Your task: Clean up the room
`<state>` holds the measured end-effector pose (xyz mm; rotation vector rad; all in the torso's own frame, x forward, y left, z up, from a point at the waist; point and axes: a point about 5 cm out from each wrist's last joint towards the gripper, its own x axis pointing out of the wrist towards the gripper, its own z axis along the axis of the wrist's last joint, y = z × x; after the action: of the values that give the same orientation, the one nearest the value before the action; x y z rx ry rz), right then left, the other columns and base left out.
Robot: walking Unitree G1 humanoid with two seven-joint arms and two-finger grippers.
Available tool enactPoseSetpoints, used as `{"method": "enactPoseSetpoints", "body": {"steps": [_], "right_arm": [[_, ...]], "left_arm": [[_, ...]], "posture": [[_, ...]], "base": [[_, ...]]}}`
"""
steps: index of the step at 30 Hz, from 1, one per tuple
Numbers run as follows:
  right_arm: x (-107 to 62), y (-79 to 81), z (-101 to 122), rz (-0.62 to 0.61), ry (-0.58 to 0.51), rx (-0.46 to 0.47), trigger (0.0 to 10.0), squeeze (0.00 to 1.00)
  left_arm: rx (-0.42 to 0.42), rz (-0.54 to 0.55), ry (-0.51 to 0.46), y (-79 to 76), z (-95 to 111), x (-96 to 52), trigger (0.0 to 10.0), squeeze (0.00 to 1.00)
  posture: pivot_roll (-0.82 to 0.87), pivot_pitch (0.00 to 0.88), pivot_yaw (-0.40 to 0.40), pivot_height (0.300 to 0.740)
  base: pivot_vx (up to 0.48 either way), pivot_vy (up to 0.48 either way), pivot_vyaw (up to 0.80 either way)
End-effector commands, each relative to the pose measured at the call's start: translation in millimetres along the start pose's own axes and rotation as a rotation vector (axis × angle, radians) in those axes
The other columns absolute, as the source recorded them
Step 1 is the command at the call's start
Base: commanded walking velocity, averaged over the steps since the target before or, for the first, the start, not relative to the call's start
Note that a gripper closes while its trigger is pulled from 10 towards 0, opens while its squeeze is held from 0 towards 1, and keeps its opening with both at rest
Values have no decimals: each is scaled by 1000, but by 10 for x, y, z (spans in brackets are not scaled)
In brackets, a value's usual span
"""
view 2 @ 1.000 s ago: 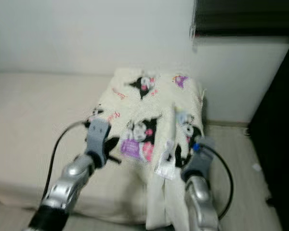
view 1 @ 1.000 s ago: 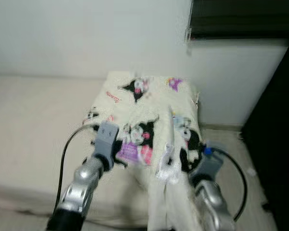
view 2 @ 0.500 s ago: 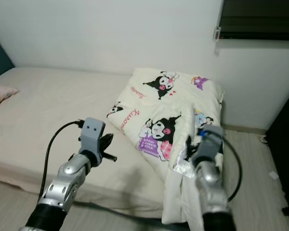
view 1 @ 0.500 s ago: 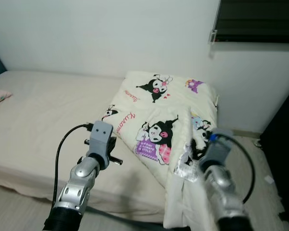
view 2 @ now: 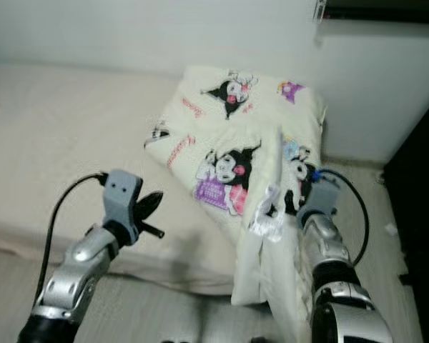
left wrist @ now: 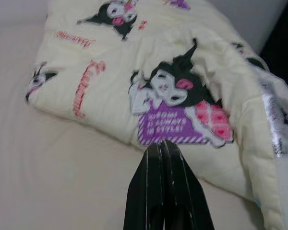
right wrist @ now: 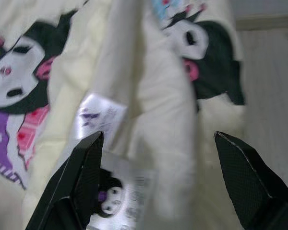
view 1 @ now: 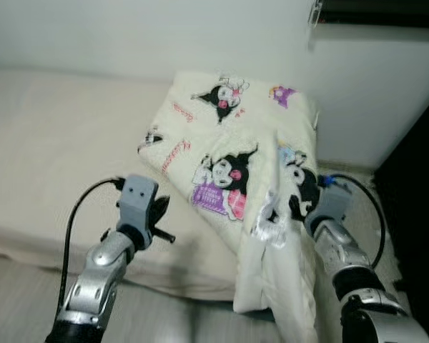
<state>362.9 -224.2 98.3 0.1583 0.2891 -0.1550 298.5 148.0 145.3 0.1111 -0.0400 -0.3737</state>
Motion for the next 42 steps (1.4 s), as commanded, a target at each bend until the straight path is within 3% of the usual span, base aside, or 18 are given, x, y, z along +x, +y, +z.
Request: {"method": "enactPoseSetpoints", "body": {"steps": [1, 11, 23, 24, 25, 26, 32, 33, 34, 35, 36, 37, 42], "right_arm": [[0, -36, -71, -5, 31, -8, 10000, 1000], [19, -98, -111, -44, 87, -46, 10000, 1000], [3, -162, -174, -50, 120, -26, 10000, 1000], [3, -154, -180, -39, 121, -10, 10000, 471], [3, -154, -180, -39, 121, -10, 10000, 471], [2, -147, -186, -30, 124, 5, 10000, 0], [-1, -99, -218, 24, 125, 74, 10000, 0], [-1, -92, -217, 28, 122, 77, 4706, 0], [-1, -92, -217, 28, 122, 77, 4706, 0], [-1, -91, -215, 26, 117, 80, 1412, 0], [-1, -90, -215, 24, 115, 81, 1412, 0], [-1, -93, -214, 21, 112, 86, 0, 0], [-1, -102, -210, 17, 107, 95, 0, 0]], "left_arm": [[7, -7, 23, 25, -20, -86, 10000, 0], [46, -33, 22, 38, 107, -247, 10000, 0], [86, -64, 41, 95, 178, -309, 10000, 0], [90, -65, 43, 103, 189, -311, 10000, 0], [90, -65, 43, 103, 189, -311, 10000, 0], [94, -64, 43, 114, 198, -311, 10000, 0], [115, -63, 45, 139, 225, -326, 10000, 0], [119, -63, 45, 145, 230, -329, 10000, 0], [119, -63, 45, 145, 230, -329, 10000, 0], [123, -60, 45, 154, 235, -330, 10000, 0], [125, -60, 46, 161, 238, -334, 10000, 0], [127, -59, 47, 165, 240, -335, 10000, 0], [132, -57, 46, 174, 248, -332, 10000, 0]], "posture": [[91, 337, 6, 740], [152, 379, 1, 740], [192, 383, 32, 740], [197, 384, 36, 740], [197, 384, 36, 740], [197, 383, 36, 740], [213, 385, 43, 740], [215, 385, 45, 740], [215, 385, 45, 740], [215, 385, 45, 740], [217, 384, 47, 740], [218, 384, 48, 740], [220, 383, 50, 740]], "base": [[0, 0, 0], [0, 0, 0], [0, 0, 0], [0, 0, 0], [0, 0, 0], [0, 0, 0], [0, 0, 0], [0, 0, 0], [0, 0, 0], [0, 0, 0], [0, 0, 0], [0, 0, 0], [0, 0, 0]]}}
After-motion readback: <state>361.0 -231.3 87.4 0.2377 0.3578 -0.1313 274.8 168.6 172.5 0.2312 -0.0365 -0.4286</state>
